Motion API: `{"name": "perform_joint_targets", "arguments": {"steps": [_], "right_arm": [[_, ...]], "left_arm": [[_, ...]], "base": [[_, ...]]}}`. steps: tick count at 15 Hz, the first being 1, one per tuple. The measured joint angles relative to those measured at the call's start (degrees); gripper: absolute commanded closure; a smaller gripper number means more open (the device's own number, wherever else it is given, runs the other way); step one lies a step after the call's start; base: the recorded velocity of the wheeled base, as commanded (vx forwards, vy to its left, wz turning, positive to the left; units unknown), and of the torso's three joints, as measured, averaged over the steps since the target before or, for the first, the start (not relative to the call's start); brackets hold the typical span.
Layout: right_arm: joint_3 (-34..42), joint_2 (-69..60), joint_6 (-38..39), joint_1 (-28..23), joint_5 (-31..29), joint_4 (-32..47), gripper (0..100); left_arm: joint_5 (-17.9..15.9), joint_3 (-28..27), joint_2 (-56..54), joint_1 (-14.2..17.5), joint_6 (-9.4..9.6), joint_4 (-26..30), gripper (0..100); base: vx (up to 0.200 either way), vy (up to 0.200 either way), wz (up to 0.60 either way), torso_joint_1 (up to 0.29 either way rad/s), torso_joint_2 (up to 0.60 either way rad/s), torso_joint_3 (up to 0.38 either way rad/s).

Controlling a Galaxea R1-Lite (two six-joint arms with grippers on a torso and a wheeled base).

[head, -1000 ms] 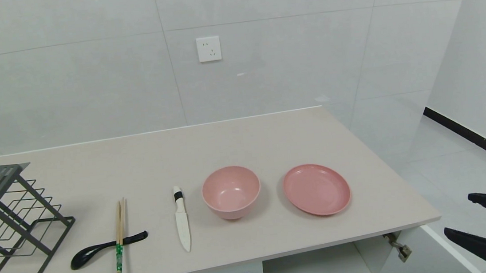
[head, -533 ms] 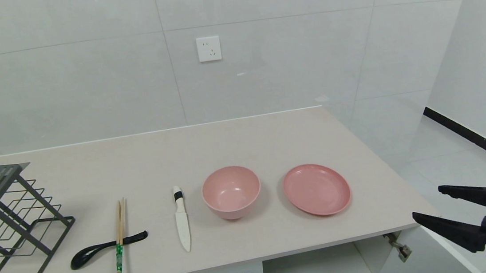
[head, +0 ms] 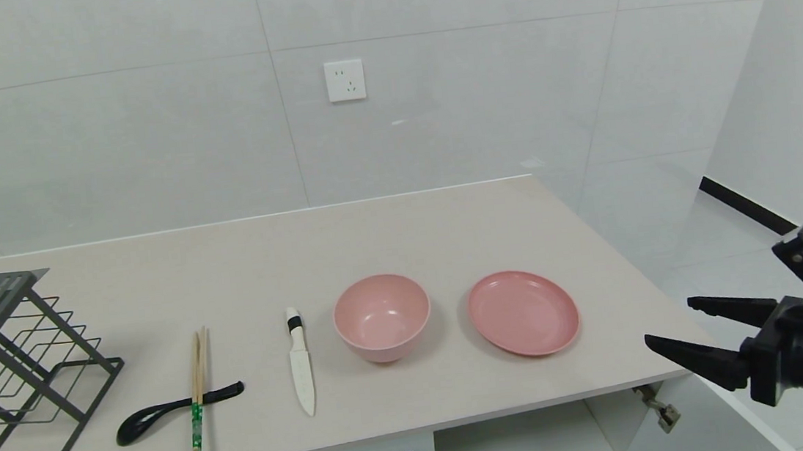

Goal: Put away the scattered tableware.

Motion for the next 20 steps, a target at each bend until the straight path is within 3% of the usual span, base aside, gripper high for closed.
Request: {"name": "perform_joint_targets", "arguments": {"steps": [7, 11, 20], "right_arm": [[-0.9, 11.6, -0.2, -0.1, 0.0, -8.1, 0], [-0.8, 21.0, -0.2, 0.1, -0.4, -20.8, 0], [-5.0, 27.8, 6.9, 1.7, -4.4, -21.4, 0]], "left_arm": [[0.0, 0.0, 0.0, 0.0, -0.32, 0.0, 0], [0.0, 0.0, 0.0, 0.0, -0.29, 0.0, 0], [0.0, 0.0, 0.0, 0.0, -0.32, 0.0, 0]], "base": [[0.000, 0.000, 0.00, 0.000, 0.00, 0.000], [0.000, 0.000, 0.00, 0.000, 0.00, 0.000], [0.000, 0.000, 0.00, 0.000, 0.00, 0.000]]}}
